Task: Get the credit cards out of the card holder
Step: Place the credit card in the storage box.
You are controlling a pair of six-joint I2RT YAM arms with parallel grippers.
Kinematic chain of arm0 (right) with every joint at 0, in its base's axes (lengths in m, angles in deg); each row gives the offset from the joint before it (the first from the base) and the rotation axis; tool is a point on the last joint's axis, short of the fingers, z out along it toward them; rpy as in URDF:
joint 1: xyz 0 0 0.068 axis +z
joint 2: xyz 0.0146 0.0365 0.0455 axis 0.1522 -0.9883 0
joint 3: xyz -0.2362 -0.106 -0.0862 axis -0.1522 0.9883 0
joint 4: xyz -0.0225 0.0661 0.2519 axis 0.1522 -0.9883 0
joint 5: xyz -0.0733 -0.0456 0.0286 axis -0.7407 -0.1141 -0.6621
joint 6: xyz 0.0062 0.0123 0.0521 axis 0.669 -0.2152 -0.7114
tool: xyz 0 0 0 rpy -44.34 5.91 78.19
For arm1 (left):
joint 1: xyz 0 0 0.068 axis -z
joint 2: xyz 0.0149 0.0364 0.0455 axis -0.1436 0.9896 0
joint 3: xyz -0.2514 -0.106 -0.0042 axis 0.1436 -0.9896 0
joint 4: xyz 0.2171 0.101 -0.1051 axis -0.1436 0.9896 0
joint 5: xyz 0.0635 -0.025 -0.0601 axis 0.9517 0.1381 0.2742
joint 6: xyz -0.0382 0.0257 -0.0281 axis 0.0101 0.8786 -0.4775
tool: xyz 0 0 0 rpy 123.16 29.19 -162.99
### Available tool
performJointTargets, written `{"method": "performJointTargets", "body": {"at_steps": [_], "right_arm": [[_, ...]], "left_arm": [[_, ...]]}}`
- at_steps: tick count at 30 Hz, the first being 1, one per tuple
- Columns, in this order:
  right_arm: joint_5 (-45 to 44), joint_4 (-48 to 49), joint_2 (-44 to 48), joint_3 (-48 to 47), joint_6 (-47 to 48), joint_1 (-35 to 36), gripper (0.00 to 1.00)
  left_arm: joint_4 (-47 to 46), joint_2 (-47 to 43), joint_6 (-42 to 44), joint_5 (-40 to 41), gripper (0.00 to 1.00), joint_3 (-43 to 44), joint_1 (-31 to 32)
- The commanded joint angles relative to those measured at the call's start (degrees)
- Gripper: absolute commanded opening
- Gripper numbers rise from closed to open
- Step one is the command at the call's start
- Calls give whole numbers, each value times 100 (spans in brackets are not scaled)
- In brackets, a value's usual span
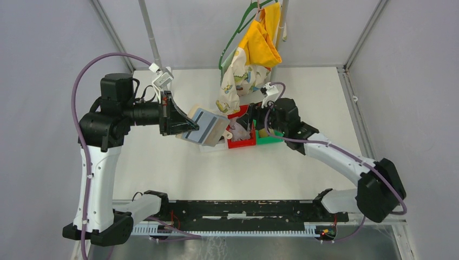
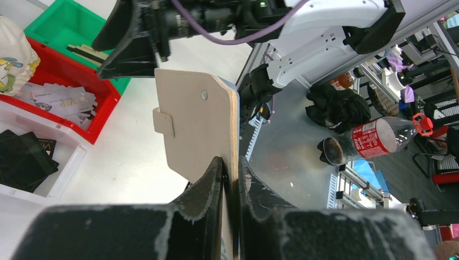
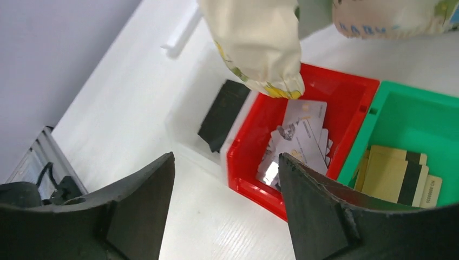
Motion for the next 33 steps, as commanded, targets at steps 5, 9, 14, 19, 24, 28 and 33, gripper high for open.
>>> {"method": "performJointTargets", "body": {"at_steps": [5, 9, 14, 19, 24, 28, 33], "right_arm": [[1566, -80, 1215, -234, 871, 124, 93], [1916, -279, 1834, -240, 1232, 128, 98], [2747, -317, 1978, -216, 1118, 126, 98], [3079, 483, 2046, 36, 712, 185, 98], [3203, 628, 1557, -381, 805, 723, 98], [3274, 778, 1307, -708, 894, 999, 98], [3470, 948, 1160, -730, 901, 1214, 98]], "left_arm": [[-181, -101, 387, -214, 2, -86, -11], [473, -4, 1125, -95, 2, -130, -9], [740, 17, 1544, -66, 2, -143, -13], [1089, -28, 2093, 86, 2, -177, -13], [1291, -76, 2395, -17, 2, -224, -13], [1527, -46, 2727, -110, 2, -129, -12], [1680, -46, 2894, -195, 2, -67, -6]]}}
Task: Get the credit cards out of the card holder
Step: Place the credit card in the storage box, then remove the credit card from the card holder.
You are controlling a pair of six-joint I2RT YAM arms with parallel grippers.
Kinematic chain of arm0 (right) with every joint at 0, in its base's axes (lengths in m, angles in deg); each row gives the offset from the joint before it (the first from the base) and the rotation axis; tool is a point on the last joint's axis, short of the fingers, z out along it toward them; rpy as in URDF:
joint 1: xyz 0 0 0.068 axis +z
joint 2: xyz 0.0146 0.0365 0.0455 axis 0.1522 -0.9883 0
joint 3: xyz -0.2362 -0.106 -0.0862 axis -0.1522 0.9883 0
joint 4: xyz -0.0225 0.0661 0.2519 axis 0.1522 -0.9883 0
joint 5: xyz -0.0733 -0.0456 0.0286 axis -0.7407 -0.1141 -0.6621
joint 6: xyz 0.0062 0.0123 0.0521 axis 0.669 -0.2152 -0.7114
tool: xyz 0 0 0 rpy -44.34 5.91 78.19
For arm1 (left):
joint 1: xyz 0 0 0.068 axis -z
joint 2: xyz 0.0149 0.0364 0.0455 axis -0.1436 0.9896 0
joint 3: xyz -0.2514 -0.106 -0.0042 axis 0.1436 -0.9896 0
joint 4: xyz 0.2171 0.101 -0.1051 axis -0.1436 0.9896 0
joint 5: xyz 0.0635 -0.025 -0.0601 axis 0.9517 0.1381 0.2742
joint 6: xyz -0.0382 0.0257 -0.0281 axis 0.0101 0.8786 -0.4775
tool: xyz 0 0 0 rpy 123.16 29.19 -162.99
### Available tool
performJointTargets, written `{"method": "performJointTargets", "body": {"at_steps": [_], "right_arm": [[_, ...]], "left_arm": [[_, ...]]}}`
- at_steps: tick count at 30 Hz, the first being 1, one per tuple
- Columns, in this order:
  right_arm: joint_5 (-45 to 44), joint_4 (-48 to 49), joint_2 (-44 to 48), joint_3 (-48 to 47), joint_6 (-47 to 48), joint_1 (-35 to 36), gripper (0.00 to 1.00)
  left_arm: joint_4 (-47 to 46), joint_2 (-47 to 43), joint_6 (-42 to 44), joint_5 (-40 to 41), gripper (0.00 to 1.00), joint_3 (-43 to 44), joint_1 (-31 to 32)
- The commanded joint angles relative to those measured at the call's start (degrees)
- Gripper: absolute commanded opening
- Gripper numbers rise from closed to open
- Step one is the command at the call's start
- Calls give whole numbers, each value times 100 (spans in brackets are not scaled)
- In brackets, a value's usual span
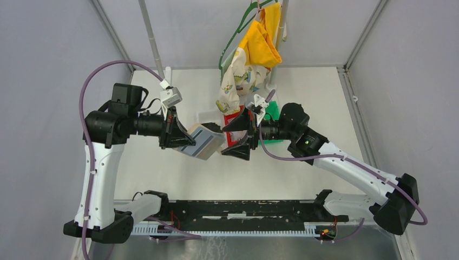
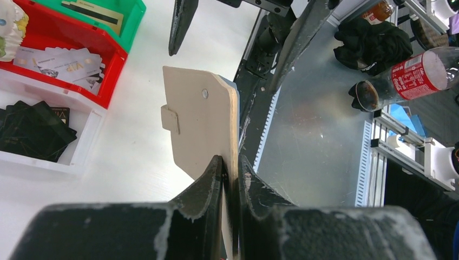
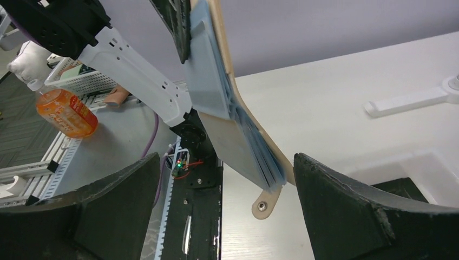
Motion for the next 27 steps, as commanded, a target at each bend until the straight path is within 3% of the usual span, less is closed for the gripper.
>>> {"method": "performJointTargets", "body": {"at_steps": [1, 8, 16, 19, 23, 27], "right_arm": [[203, 386, -32, -276, 164, 134, 98], [-639, -627, -31, -670, 1134, 133, 98], [315, -441, -727, -1141, 1107, 183, 98], [695, 48, -817, -1072, 781, 186, 98], [1045, 645, -1012, -1116, 209, 262, 82], [1281, 498, -1242, -1268, -144, 292, 43]], "left_arm": [[72, -94, 485, -403, 2, 223, -5], [72, -199, 603, -511, 2, 284, -4], [72, -194, 648, -712, 2, 245, -2], [72, -200, 681, -703, 2, 208, -1], [72, -174, 682, -678, 2, 143, 1], [67, -200, 716, -670, 2, 237, 0]]}}
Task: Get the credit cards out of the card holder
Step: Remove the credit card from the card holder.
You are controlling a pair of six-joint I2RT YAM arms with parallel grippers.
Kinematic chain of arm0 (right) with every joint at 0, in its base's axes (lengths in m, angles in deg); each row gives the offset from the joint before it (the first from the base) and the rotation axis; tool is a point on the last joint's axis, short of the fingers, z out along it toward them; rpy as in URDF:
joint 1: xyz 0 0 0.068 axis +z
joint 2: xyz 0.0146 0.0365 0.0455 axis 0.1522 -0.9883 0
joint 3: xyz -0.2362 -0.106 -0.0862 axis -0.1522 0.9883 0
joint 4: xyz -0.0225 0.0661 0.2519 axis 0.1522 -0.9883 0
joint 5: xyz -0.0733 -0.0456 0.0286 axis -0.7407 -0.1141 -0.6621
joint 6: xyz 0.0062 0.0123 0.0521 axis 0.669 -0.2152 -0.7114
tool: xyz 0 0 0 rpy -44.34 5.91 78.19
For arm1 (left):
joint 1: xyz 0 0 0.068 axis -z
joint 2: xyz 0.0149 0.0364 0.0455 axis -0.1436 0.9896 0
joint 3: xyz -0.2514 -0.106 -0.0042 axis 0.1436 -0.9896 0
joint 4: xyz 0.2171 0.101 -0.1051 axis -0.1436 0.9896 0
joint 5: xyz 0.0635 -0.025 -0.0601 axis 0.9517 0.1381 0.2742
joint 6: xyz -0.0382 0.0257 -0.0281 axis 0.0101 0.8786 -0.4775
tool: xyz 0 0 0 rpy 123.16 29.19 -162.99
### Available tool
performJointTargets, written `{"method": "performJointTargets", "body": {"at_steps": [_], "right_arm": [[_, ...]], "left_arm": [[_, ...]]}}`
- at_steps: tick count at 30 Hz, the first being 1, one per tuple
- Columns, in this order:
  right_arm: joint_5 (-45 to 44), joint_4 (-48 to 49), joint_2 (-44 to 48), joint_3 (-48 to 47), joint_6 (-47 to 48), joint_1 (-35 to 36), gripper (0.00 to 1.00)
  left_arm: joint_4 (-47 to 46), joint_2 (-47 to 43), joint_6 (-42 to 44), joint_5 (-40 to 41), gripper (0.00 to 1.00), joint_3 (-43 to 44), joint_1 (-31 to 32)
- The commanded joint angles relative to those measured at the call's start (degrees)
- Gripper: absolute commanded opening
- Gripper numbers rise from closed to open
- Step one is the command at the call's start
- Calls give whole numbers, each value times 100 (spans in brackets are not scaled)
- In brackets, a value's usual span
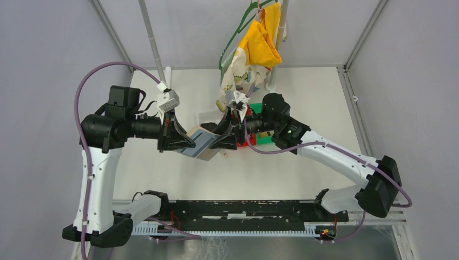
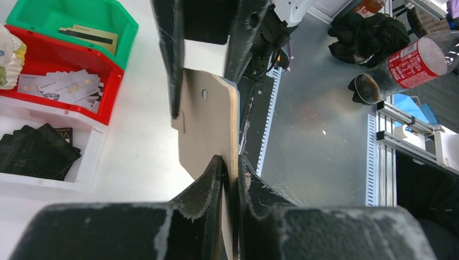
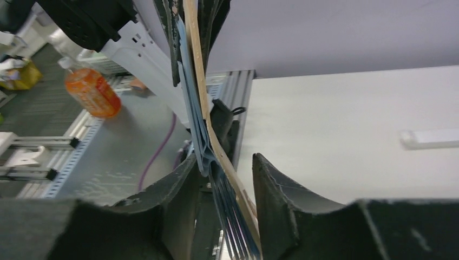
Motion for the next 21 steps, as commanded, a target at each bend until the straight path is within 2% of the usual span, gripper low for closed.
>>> {"method": "performJointTargets", "body": {"at_steps": [1, 4, 6, 8, 10, 11, 13, 16, 21], "right_arm": [[558, 288, -182, -321, -505, 54, 34], [458, 112, -159, -239, -459, 54, 13], [274, 101, -98, -160, -448, 53, 5], [153, 104, -36, -141, -427, 53, 2], [166, 92, -16, -198, -419, 55, 0], [188, 84, -9, -222, -428, 48, 0], [208, 70, 18, -264, -398, 45, 0], [251, -3, 65, -262, -275, 50, 0], [327, 8, 114, -192, -265, 43, 0]], "left_arm": [[-71, -68, 257, -343, 2, 197, 1], [-118, -73, 269, -283, 2, 206, 0], [-191, -112, 224, -267, 2, 136, 3], [-238, -148, 202, -255, 9, 85, -5], [-238, -176, 209, -250, 24, 58, 4], [-241, -200, 203, -249, 29, 45, 4], [-222, -216, 208, -257, 33, 34, 4], [-109, -234, 270, -271, 33, 95, 2], [-49, -251, 319, -254, 24, 91, 5]]}}
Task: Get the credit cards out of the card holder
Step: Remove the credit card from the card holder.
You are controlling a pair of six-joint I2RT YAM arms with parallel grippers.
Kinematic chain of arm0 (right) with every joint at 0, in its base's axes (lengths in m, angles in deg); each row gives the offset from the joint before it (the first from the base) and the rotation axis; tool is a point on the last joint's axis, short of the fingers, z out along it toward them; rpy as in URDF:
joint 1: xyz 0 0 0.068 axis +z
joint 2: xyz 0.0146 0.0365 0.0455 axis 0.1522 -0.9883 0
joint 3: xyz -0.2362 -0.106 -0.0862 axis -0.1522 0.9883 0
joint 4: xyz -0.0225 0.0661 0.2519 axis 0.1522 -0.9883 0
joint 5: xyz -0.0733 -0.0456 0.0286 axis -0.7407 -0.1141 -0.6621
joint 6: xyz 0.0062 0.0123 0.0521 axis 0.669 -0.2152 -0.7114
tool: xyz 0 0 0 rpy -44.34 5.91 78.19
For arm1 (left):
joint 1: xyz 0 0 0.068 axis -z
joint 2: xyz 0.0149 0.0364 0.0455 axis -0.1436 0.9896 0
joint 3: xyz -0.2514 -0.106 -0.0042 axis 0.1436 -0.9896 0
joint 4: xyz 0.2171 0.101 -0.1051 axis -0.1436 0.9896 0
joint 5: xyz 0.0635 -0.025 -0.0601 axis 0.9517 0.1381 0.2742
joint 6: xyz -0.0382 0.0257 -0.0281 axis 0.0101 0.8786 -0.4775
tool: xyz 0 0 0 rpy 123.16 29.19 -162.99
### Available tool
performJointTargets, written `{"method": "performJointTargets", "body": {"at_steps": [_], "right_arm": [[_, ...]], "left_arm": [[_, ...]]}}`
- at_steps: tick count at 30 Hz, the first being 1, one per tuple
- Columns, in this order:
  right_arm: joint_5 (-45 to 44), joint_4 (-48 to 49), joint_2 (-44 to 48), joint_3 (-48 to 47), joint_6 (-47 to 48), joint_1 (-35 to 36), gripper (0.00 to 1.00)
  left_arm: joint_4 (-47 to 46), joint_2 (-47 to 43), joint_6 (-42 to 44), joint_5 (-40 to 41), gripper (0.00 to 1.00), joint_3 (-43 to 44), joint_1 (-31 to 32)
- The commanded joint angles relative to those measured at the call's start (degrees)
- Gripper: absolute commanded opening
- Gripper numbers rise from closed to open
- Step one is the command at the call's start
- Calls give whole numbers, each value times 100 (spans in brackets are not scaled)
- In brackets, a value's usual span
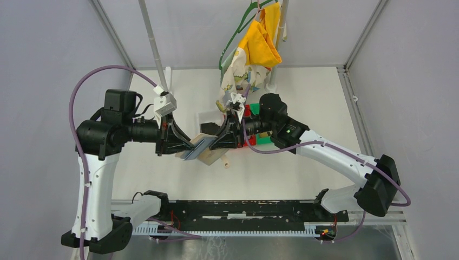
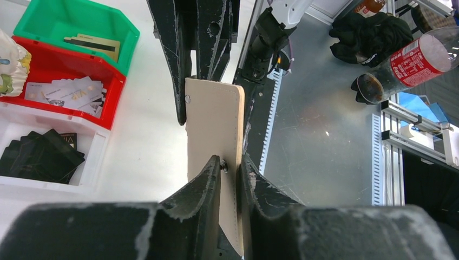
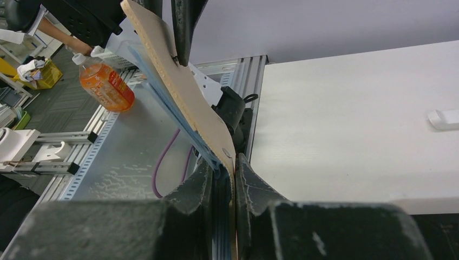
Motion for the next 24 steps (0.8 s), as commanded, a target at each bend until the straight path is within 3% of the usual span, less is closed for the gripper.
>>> {"method": "performJointTargets", "body": {"at_steps": [1, 7, 14, 22, 24], "right_arm": [[131, 271, 276, -108, 68, 12, 0], [234, 431, 280, -125, -98, 14, 0], [343, 966, 270, -71, -497, 21, 0], [466, 1584, 270, 5, -884, 80, 0], [457, 1702, 264, -1, -949, 99, 0]], "left_arm": [[-19, -34, 302, -221, 22, 91, 2], [-386, -100, 82, 75, 18, -113, -1], [-1429, -471, -533, 888, 28, -698, -6], [-1482, -466, -630, 796, 29, -867, -2], [-1481, -480, -631, 738, 36, -938, -2]]}}
